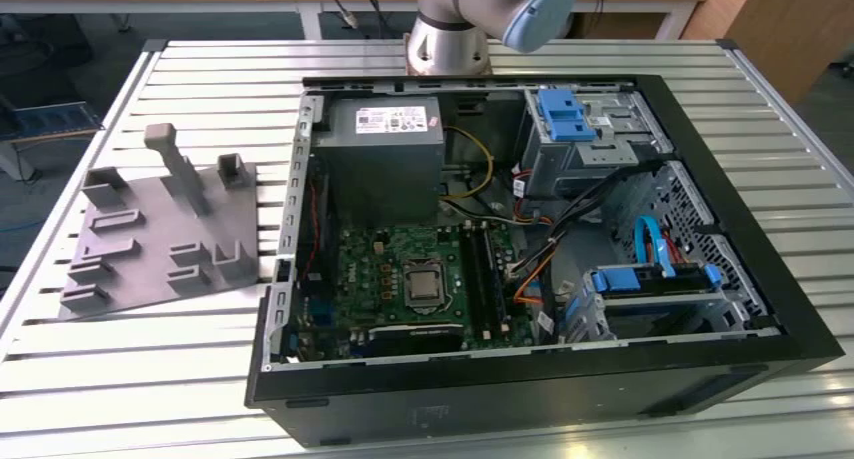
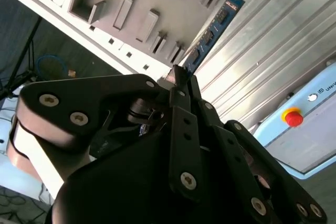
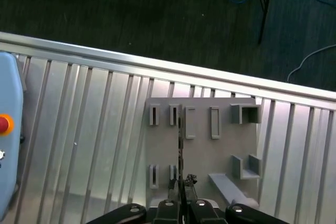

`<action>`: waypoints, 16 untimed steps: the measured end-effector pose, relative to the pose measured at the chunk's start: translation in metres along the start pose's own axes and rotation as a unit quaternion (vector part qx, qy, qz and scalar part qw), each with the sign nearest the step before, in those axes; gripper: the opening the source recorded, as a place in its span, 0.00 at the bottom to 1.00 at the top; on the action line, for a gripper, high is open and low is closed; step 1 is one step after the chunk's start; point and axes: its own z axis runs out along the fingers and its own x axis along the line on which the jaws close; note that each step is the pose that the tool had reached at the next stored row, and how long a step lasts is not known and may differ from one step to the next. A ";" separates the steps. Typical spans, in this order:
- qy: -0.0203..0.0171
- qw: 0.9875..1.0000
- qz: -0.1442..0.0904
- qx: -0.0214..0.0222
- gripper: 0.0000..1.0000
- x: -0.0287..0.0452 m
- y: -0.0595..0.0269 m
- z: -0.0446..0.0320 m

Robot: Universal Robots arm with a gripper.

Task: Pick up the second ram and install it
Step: 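Pick up the second ram and move it above second insertion slot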

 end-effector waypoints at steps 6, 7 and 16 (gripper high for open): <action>-0.001 1.000 0.000 0.000 0.14 -0.0039 0.0016 0.0002; -0.001 1.000 0.000 0.000 0.14 -0.0034 -0.0016 0.0001; -0.002 1.000 0.000 -0.008 0.14 0.0045 -0.0507 -0.0005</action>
